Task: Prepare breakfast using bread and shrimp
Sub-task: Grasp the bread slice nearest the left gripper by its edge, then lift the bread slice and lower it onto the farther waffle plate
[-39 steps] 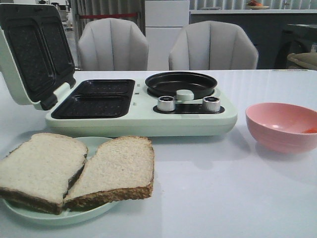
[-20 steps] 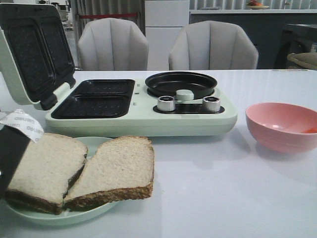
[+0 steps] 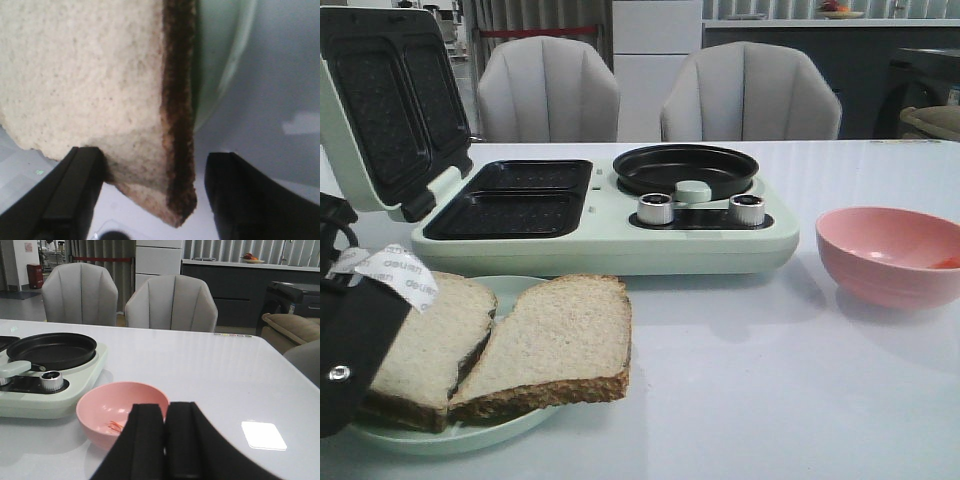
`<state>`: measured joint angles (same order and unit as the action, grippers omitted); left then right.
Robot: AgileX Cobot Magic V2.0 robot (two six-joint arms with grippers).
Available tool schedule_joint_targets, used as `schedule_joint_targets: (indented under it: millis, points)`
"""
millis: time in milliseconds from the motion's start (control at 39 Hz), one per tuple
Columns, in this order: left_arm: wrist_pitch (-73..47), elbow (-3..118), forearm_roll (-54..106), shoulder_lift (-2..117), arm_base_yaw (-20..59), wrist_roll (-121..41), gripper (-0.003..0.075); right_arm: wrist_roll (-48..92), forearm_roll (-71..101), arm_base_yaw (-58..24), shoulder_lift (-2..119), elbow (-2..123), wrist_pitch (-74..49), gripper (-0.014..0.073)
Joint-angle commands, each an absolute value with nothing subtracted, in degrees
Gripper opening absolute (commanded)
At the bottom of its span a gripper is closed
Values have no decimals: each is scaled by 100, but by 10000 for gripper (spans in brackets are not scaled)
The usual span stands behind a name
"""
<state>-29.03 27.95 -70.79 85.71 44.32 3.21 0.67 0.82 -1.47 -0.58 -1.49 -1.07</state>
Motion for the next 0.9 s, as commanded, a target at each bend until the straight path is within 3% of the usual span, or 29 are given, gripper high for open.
schedule_joint_targets:
  millis: [0, 102, 256, 333, 871]
  points:
    - [-2767, 2931, -7142, 8487, 4388, 403, 417, 89, 0, -129, -184, -54, 342, 142]
    - [-2803, 2999, -7205, 8555, 4308, 403, 349, 89, 0, -129, -184, -54, 342, 142]
    - [-2948, 3052, -7229, 8580, 4298, 403, 164, 89, 0, -129, -184, -54, 342, 142]
    - [-3072, 3063, -7239, 8556, 4298, 403, 111, 89, 0, -129, -184, -54, 342, 142]
    - [-3839, 3318, -7128, 7078, 4528, 403, 114, 89, 0, -129, -184, -54, 342, 142]
